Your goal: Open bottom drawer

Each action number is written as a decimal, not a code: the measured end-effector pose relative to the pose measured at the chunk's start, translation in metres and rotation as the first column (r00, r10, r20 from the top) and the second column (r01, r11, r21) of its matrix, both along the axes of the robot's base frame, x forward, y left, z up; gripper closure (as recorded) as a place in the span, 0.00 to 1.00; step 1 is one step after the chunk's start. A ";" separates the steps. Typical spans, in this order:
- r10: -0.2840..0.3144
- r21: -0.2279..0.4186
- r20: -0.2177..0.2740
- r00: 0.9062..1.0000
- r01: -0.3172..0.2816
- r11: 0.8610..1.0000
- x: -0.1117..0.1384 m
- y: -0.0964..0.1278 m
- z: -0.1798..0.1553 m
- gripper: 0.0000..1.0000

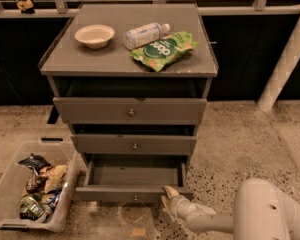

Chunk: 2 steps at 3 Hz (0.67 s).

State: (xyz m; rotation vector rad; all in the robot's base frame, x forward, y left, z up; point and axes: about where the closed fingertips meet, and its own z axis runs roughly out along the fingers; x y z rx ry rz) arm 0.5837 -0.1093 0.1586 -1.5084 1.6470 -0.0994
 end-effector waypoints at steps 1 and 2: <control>0.013 0.010 0.006 1.000 -0.013 1.000 -0.018 0.004 0.005 1.00; 0.013 0.010 0.006 1.000 -0.014 1.000 -0.018 0.004 0.005 1.00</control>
Offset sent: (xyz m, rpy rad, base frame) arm -0.4623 -0.0463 -0.1815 0.2279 0.0904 -0.1047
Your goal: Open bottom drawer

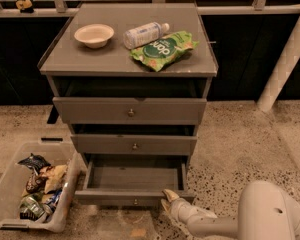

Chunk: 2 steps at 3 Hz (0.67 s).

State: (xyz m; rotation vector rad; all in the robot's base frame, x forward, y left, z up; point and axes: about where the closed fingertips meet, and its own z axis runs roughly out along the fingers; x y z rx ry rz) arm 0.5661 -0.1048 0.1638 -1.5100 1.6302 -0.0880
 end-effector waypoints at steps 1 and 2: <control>0.010 0.003 0.006 1.000 -0.010 1.000 -0.006 -0.001 -0.003 1.00; 0.010 0.003 0.006 1.000 -0.010 1.000 -0.006 -0.001 0.000 1.00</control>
Offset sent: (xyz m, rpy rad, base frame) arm -0.1409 -0.0361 -0.0474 0.1597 -0.1543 0.1194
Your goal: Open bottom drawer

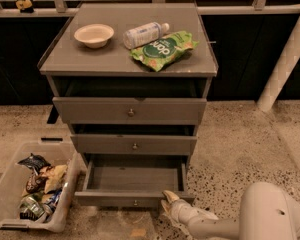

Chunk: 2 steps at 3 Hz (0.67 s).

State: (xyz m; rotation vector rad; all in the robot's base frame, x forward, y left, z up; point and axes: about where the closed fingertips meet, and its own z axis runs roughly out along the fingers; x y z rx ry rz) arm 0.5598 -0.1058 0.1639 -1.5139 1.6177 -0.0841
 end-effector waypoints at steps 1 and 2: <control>-0.009 0.030 -0.010 1.000 0.010 0.999 -0.011 0.005 -0.003 1.00; -0.009 0.030 -0.010 1.000 0.010 0.999 -0.011 0.005 0.003 1.00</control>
Offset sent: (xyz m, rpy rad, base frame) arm -0.3576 -0.0665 -0.1019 0.2040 -0.1639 -0.0780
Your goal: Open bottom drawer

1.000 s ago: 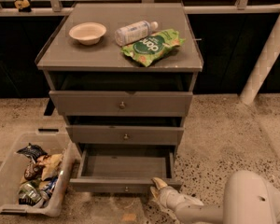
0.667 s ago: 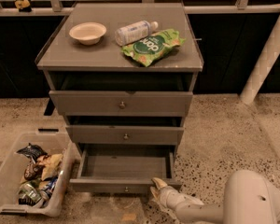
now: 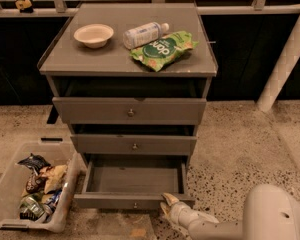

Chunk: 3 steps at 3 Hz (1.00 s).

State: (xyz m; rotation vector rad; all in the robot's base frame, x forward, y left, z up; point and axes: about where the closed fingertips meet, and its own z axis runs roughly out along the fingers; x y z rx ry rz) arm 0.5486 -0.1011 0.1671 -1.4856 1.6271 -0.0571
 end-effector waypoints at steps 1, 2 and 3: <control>0.010 0.008 0.006 1.000 -0.010 1.000 -0.014 0.003 -0.003 1.00; 0.010 0.008 0.006 1.000 -0.010 1.000 -0.014 0.003 0.002 1.00; 0.023 0.013 0.013 1.000 -0.023 1.000 -0.034 0.005 0.000 1.00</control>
Offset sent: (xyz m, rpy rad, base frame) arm -0.4026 -0.0532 -0.1262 0.1974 -0.0711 -0.1055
